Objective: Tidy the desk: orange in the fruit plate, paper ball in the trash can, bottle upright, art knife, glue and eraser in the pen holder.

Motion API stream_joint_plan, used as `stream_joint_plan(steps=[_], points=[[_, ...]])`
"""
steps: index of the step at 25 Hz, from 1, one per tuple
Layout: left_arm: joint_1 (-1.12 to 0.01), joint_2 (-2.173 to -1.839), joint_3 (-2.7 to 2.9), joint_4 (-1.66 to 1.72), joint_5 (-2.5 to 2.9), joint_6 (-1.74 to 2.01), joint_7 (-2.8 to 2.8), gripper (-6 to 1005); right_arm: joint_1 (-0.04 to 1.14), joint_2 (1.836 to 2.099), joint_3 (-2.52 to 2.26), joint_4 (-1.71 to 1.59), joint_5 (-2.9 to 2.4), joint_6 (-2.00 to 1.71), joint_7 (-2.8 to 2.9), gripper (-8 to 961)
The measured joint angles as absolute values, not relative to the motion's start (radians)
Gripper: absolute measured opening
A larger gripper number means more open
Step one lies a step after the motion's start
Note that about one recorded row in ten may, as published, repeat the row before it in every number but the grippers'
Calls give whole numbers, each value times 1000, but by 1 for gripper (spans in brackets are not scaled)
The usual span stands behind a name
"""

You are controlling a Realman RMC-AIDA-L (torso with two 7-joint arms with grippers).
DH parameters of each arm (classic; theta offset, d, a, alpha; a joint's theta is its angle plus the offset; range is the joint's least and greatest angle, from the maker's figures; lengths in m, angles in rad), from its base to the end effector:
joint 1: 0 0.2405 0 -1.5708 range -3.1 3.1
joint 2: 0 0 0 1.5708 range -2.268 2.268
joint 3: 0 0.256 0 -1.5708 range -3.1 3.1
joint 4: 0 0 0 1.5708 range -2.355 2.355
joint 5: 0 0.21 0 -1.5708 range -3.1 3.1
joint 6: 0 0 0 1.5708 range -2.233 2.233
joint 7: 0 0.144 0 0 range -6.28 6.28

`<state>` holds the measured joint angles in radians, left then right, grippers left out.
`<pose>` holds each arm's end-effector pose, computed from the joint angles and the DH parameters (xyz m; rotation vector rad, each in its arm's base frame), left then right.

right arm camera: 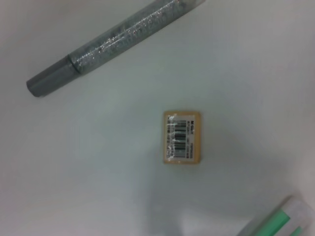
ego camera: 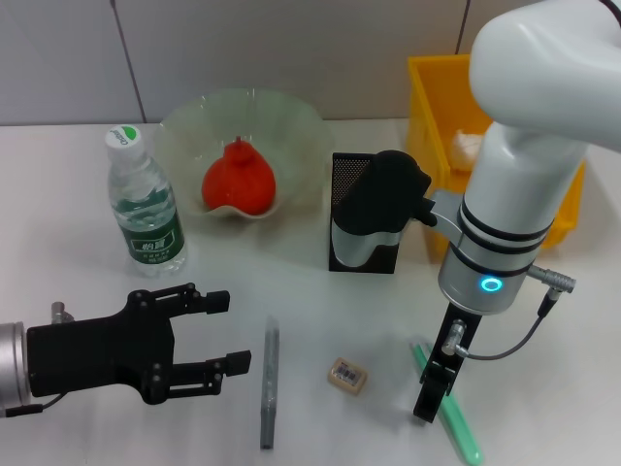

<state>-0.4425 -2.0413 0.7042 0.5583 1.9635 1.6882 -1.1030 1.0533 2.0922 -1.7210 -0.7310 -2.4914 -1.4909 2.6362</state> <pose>-0.2853 0.2867 -0.0012 -2.7940 -0.3987 -0.7806 0.1471 0.3577 -0.0898 -2.7258 0.7809 -1.0814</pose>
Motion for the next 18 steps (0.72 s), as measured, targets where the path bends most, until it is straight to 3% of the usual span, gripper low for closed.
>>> stream_joint_plan(steps=[18], points=[[-443,-2042,700,558,1963,1691,-1103,786,1014,2092,-1761,-822,-2519,-1489,2654,791]])
